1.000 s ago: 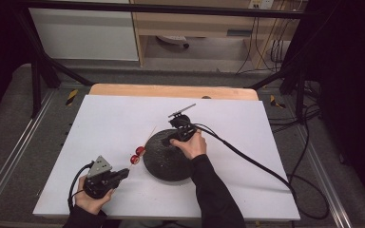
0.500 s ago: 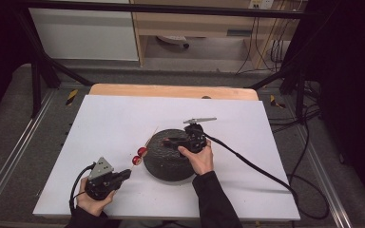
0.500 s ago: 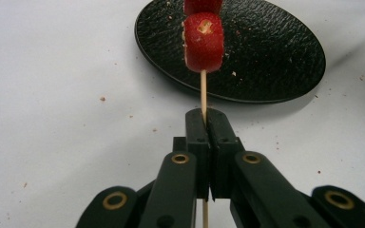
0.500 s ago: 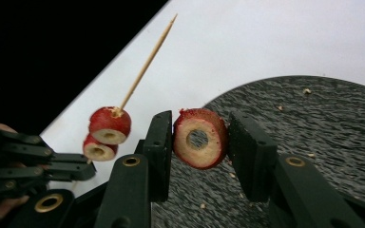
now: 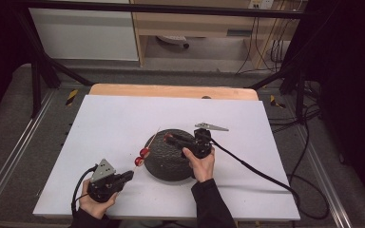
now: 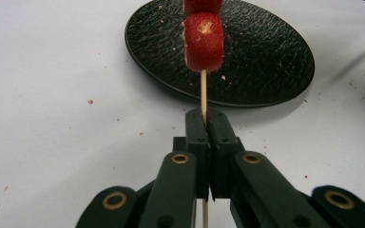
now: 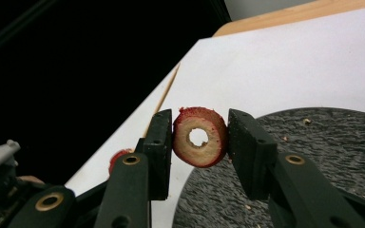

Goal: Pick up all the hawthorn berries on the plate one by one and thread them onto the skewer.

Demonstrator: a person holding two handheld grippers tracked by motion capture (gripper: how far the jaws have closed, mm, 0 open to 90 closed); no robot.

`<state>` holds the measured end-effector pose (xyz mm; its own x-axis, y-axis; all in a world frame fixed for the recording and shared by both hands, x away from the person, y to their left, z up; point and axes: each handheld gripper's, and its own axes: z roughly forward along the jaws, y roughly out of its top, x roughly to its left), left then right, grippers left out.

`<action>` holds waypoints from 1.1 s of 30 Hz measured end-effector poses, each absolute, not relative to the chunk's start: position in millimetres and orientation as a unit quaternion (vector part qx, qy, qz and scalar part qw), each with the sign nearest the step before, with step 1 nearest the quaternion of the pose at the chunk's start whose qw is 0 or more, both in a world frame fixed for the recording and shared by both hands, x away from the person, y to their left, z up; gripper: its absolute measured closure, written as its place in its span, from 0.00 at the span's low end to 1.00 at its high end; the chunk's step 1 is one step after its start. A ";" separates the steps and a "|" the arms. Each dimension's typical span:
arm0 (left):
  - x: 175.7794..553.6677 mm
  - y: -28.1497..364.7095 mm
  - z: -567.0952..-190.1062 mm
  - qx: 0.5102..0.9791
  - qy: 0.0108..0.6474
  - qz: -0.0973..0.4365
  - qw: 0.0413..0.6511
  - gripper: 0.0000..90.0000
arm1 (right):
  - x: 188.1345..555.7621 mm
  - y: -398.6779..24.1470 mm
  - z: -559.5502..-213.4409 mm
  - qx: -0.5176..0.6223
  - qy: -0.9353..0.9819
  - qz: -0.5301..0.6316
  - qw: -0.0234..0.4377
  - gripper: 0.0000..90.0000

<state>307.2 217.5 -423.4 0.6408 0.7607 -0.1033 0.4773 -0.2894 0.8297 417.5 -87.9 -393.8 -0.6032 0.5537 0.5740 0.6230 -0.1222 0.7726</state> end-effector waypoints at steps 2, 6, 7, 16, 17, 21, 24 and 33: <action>306.4 215.6 -424.2 0.788 0.393 0.155 0.448 0.98 | 416.8 -89.4 -392.5 -0.444 -0.655 -0.611 0.024 0.69; 304.5 212.1 -425.1 0.788 0.392 0.152 0.450 0.98 | 415.9 -92.2 -390.1 -0.446 -0.639 -0.626 0.013 0.69; 304.0 211.0 -425.1 0.788 0.391 0.150 0.451 0.98 | 416.1 -92.9 -389.7 -0.446 -0.639 -0.627 0.011 0.69; 301.8 207.9 -425.5 0.785 0.395 0.146 0.454 0.98 | 417.3 -98.4 -384.0 -0.448 -0.610 -0.654 -0.008 0.69; 301.6 207.7 -425.5 0.784 0.396 0.146 0.455 0.98 | 417.6 -99.0 -382.8 -0.450 -0.604 -0.657 -0.008 0.69; 300.3 206.8 -425.1 0.781 0.397 0.146 0.458 0.98 | 419.4 -100.6 -379.8 -0.451 -0.591 -0.668 -0.018 0.69; 299.4 205.5 -424.9 0.780 0.397 0.146 0.460 0.98 | 421.5 -101.0 -379.0 -0.455 -0.579 -0.676 -0.025 0.69; 297.2 199.9 -425.4 0.777 0.396 0.144 0.467 0.98 | 427.1 -96.8 -385.7 -0.456 -0.550 -0.700 -0.025 0.69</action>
<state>297.2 199.9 -425.4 0.6444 0.7505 -0.1467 0.4824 -0.2501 0.8395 427.1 -96.8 -385.7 -0.5834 0.5355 0.6107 0.4666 -0.3945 0.7916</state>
